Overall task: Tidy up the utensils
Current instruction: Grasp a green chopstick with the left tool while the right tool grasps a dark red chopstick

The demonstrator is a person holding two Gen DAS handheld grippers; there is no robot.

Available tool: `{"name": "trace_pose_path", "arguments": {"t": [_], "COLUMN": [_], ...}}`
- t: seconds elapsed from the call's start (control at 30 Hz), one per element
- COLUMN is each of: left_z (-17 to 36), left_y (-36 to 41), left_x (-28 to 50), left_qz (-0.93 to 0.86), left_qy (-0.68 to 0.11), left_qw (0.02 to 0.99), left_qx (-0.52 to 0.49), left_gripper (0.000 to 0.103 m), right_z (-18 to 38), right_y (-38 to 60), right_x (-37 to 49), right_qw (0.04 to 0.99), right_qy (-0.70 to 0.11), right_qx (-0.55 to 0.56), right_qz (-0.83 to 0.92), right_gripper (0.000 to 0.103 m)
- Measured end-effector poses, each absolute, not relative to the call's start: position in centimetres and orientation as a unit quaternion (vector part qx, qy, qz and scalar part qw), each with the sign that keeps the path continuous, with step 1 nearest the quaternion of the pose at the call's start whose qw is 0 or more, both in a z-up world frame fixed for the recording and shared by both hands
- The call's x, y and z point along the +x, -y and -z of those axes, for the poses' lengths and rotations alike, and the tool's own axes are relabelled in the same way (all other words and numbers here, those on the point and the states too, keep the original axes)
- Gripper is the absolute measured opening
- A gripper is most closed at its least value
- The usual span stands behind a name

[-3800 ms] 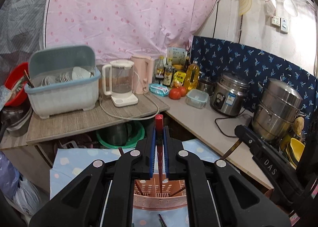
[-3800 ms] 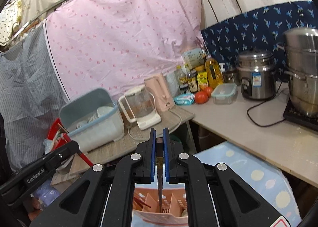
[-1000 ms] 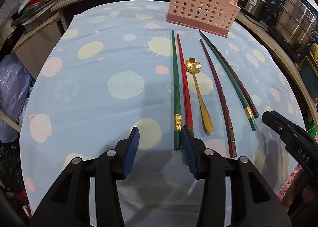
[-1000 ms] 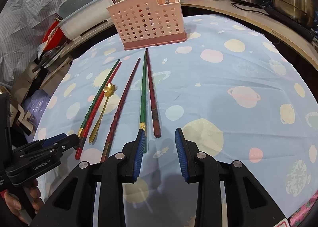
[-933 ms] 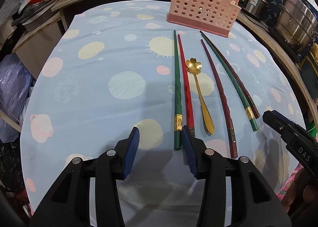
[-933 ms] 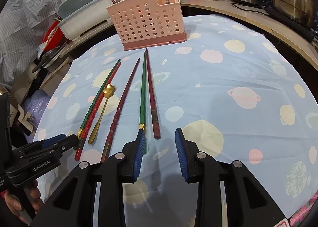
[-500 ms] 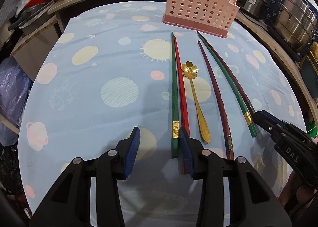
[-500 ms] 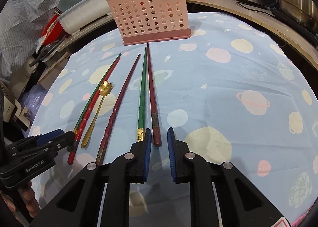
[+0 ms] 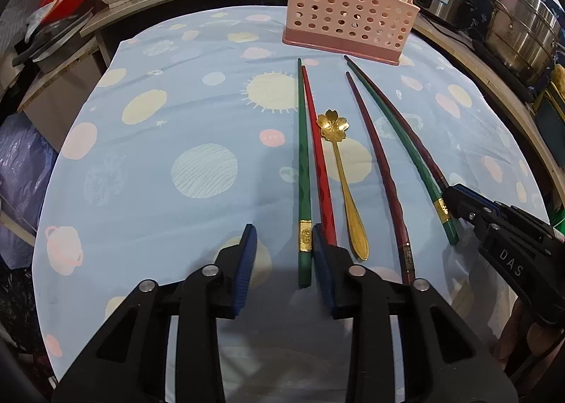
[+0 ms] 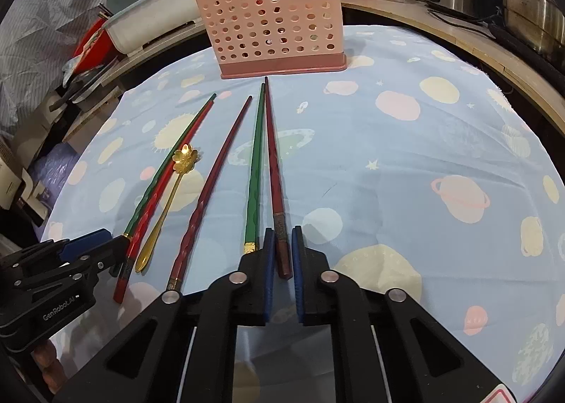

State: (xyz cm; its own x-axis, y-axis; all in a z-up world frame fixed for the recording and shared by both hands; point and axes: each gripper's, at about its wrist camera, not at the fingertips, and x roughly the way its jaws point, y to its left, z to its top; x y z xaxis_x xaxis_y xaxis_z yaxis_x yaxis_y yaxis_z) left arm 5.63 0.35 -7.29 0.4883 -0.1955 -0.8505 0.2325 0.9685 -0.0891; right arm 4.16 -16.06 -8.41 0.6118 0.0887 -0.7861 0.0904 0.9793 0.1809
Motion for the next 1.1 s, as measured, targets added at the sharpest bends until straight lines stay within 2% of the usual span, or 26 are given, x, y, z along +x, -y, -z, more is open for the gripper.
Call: {"name": "trace_pose_path", "arguments": {"t": [0.1, 0.2, 0.6, 1.1], "left_z": [7.2, 7.2, 5.5, -2.3], "left_y": [-0.2, -0.1, -0.7, -2.5], "left_x": [5.5, 5.3, 4.0, 3.5], "left_qz": [0.131, 0.134, 0.147, 0.151], "left_qy": [-0.491, -0.492, -0.488, -0.415], "left_qw": [0.861, 0.86, 0.86, 0.897], "left_qx": [0.017, 0.018, -0.001, -0.039], "left_gripper": [0.014, 0.008, 0.007, 0.007], "right_z": [8.4, 8.3, 6.0, -0.2], "right_y": [16.1, 16.2, 17.2, 18.8], "right_x": [4.0, 3.7, 1.3, -0.8], "right_qw": [0.892, 0.892, 0.899, 0.924], "right_qy": [-0.441, -0.44, -0.417, -0.346], "right_qx": [0.101, 0.104, 0.131, 0.162], "right_qz": [-0.001, -0.002, -0.007, -0.009], "right_gripper": [0.008, 0.007, 0.007, 0.007]}}
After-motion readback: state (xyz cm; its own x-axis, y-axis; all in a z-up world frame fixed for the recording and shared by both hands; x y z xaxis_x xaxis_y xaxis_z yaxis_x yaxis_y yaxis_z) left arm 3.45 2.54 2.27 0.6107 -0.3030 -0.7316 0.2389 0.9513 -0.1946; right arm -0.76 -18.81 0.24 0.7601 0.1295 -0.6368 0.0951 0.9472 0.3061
